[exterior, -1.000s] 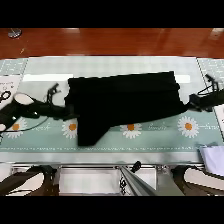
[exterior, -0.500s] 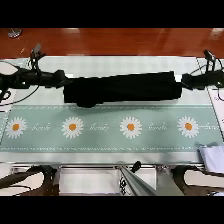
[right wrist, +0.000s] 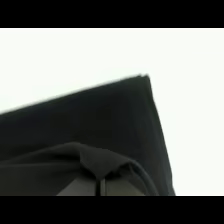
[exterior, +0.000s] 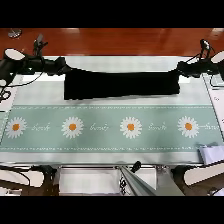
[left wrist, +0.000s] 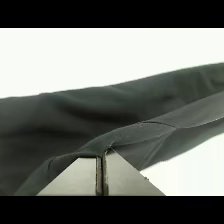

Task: Fold the shirts.

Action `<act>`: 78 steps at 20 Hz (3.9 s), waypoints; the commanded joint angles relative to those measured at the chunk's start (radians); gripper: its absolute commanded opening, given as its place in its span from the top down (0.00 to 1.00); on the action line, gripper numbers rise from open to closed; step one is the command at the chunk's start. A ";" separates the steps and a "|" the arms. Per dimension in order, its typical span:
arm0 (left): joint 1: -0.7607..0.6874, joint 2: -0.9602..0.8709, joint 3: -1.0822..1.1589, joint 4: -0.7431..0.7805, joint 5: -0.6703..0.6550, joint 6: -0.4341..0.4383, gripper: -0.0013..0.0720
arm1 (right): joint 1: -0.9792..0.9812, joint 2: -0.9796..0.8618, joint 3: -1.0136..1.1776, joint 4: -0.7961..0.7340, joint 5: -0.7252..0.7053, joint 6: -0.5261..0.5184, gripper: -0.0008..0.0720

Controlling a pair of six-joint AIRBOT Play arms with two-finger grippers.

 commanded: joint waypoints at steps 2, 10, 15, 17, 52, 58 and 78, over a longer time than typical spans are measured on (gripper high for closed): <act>0.002 -0.119 0.068 0.001 0.003 -0.021 0.95 | 0.002 -0.056 0.026 -0.011 -0.085 0.026 0.95; 0.006 -0.216 0.072 0.001 0.040 -0.020 0.95 | 0.025 -0.134 0.026 -0.004 -0.117 0.100 0.94; 0.006 -0.239 0.072 0.002 0.010 -0.020 0.92 | 0.042 -0.151 0.026 -0.013 -0.116 0.098 0.66; 0.011 -0.243 0.072 0.013 -0.056 -0.021 0.58 | 0.029 -0.132 0.026 -0.023 -0.109 0.082 0.47; -0.350 0.113 0.075 0.060 0.079 -0.004 0.95 | 0.021 0.290 0.025 0.055 0.228 0.011 0.95; -0.550 0.101 0.064 0.156 0.199 -0.047 0.95 | 0.057 0.517 0.025 -0.031 0.322 0.096 0.95; -0.966 -0.210 0.071 -0.153 0.519 -0.144 0.95 | 0.057 0.840 0.024 -0.216 0.584 0.152 0.95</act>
